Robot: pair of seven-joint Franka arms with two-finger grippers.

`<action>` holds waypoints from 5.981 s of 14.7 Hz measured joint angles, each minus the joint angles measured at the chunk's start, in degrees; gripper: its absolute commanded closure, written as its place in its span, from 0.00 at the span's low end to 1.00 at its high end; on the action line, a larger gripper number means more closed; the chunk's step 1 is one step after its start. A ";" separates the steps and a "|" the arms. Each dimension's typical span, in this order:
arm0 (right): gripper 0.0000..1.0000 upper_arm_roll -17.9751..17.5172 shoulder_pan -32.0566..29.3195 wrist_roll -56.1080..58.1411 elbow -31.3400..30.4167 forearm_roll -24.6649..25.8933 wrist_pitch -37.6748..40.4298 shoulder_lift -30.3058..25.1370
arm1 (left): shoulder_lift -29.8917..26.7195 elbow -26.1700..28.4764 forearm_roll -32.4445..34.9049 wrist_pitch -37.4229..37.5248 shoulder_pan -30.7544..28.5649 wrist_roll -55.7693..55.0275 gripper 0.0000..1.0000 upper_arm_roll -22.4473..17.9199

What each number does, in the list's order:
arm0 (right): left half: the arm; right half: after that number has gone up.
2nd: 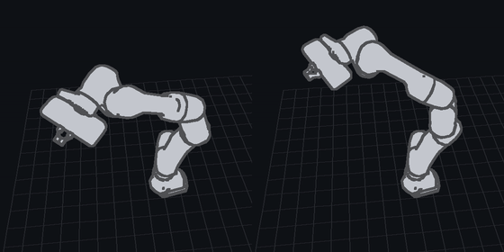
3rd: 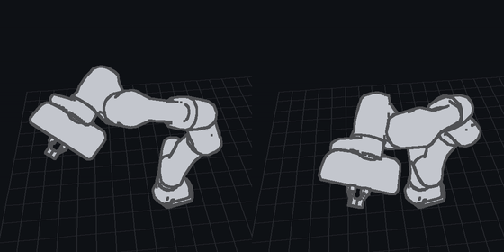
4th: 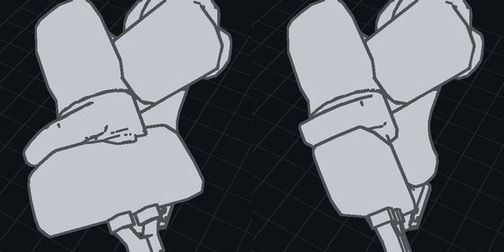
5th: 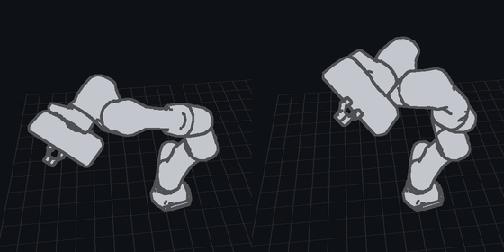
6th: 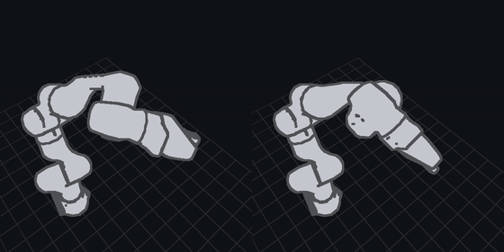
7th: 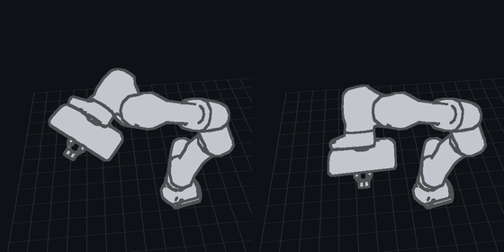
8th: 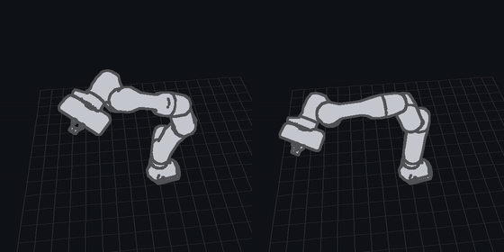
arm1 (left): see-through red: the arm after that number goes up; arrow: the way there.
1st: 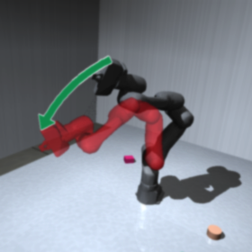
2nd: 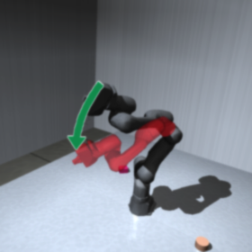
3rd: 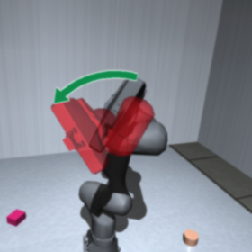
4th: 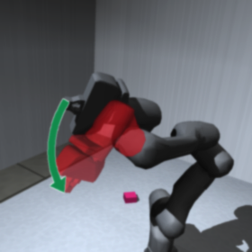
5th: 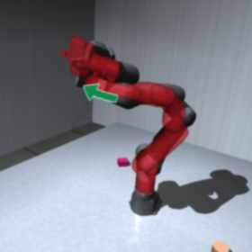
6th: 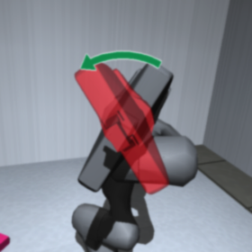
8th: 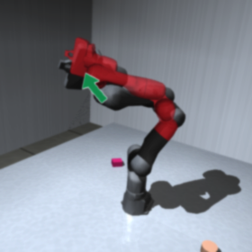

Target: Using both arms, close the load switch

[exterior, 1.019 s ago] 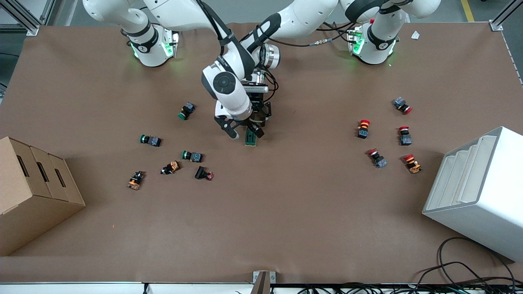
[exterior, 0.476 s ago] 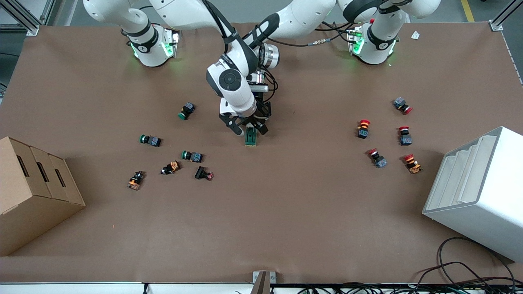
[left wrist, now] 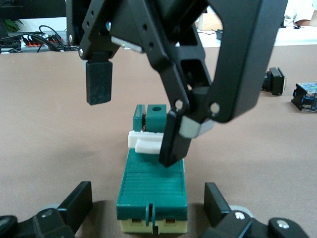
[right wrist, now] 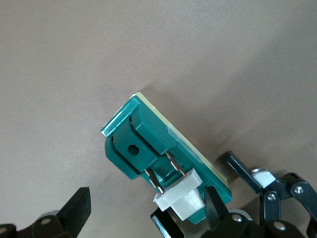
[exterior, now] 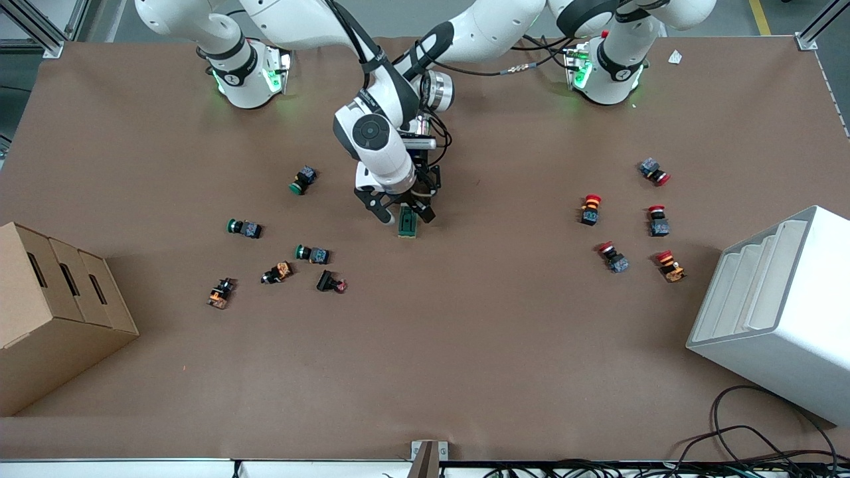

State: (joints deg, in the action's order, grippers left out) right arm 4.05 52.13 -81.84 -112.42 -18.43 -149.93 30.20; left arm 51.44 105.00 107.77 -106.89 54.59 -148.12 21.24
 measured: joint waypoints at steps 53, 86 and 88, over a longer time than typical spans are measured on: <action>0.00 39.51 -18.14 86.26 27.56 6.04 59.41 -8.29 | -1.97 -17.84 -36.87 -3.37 -0.54 33.45 0.02 1.10; 0.00 13.85 -38.84 81.22 33.15 14.28 70.36 -19.77 | -47.60 -24.08 -106.49 21.27 -50.85 153.02 0.00 -18.27; 0.00 8.27 -43.81 81.16 29.87 15.55 69.46 -22.83 | -49.94 -21.07 -106.70 21.62 -50.54 153.03 0.00 -18.36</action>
State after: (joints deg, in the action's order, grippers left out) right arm 12.32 8.32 -0.69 -82.55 -2.88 -80.47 7.38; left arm 1.50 83.93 1.07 -85.27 4.05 4.91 2.88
